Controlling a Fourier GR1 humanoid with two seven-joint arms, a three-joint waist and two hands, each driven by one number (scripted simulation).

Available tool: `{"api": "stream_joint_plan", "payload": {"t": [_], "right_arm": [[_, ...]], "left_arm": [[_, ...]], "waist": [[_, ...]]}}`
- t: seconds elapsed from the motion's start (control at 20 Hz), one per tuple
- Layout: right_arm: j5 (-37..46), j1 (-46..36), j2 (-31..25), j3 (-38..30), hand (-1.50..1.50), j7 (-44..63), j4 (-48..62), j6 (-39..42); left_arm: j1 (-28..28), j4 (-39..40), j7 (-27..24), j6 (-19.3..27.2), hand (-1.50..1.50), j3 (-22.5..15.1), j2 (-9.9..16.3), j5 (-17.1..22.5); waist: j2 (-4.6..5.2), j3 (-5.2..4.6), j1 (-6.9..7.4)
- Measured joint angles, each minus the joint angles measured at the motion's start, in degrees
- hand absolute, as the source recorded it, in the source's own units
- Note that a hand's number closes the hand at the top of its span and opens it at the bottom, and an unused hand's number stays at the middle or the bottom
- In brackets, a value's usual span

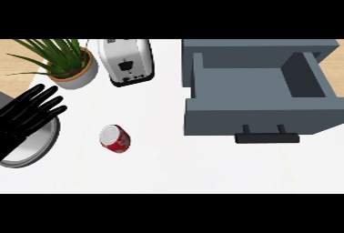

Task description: Pick up the can, place it into the drawer and close the drawer

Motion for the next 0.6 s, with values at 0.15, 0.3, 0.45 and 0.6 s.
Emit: {"api": "stream_joint_plan", "payload": {"t": [0.15, 0.3, 0.45, 0.6], "right_arm": [[-2.03, 1.23, 0.04, -2.28, -1.50, -0.28, -0.43, 2.10], [-2.21, 0.74, 0.50, -3.30, -1.50, -0.09, 0.09, 2.89], [-2.83, 0.10, 0.00, -4.57, -1.50, 1.07, -0.24, 3.41], [-3.34, 0.51, 0.24, -6.23, -1.50, -0.03, 1.12, 5.48]], "left_arm": [[-1.56, 1.02, 0.41, 1.32, -1.50, -1.14, -2.06, -2.04], [-2.72, 3.09, 0.08, 1.25, -1.50, -2.26, -4.23, -4.85], [-2.60, 5.34, -2.22, 0.36, -1.50, -3.82, -7.23, -9.85], [-2.48, 7.45, -4.41, -0.94, -1.50, -4.72, -9.18, -14.26]], "waist": [[-0.01, -0.01, -0.05], [0.01, 0.00, 0.02], [0.04, 0.00, 0.04], [0.02, -0.02, 0.05]]}}
